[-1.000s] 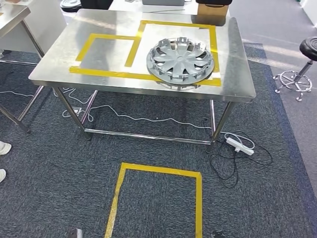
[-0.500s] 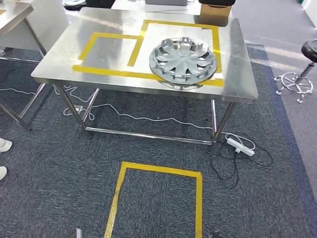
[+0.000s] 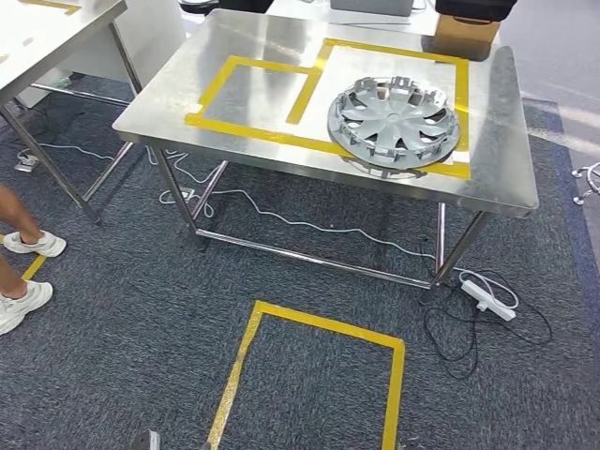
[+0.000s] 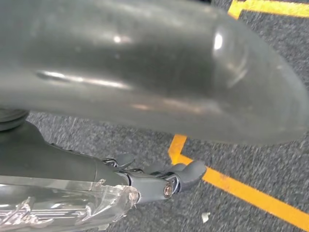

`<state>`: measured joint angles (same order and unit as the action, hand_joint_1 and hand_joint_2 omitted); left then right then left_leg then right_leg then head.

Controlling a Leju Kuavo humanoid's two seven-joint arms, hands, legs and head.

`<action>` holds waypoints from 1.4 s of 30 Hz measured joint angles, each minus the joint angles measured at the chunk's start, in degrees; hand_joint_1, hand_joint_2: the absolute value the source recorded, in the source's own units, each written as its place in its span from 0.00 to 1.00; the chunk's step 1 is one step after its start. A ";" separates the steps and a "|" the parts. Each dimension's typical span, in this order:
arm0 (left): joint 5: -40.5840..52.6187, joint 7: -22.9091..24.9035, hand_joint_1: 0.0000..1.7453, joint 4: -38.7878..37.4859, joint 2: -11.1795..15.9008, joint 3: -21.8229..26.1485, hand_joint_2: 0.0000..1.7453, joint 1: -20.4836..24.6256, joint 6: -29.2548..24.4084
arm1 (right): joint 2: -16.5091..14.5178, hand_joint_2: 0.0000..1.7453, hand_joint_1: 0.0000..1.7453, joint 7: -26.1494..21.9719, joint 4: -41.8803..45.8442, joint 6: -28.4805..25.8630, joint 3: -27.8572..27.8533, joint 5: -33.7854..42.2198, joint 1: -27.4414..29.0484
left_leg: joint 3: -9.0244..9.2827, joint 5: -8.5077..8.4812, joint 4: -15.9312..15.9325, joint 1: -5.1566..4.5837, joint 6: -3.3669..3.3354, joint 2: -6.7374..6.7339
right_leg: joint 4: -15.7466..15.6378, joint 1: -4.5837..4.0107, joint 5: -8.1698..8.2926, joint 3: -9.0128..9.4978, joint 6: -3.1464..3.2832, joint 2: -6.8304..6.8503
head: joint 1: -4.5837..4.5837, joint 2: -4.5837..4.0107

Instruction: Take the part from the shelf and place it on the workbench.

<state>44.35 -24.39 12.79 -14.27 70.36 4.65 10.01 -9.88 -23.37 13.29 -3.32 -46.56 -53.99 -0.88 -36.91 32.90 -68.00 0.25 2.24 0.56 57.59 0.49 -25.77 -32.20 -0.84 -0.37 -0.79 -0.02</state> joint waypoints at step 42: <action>0.00 0.00 0.00 0.00 0.00 0.00 1.00 0.00 0.00 | 0.00 0.00 0.00 0.00 0.00 0.00 0.00 0.00 0.00 | 0.00 0.00 0.00 0.00 0.00 0.00 | 0.00 0.00 0.00 0.00 0.00 0.00 | 0.00 0.00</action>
<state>44.35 -24.39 12.79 -14.27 70.36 4.65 10.01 -9.88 -23.37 13.29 -3.32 -46.56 -53.99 -0.88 -36.91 32.90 -68.00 0.25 2.24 0.56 57.59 0.49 -25.77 -32.20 -0.84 -0.37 -0.79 -0.02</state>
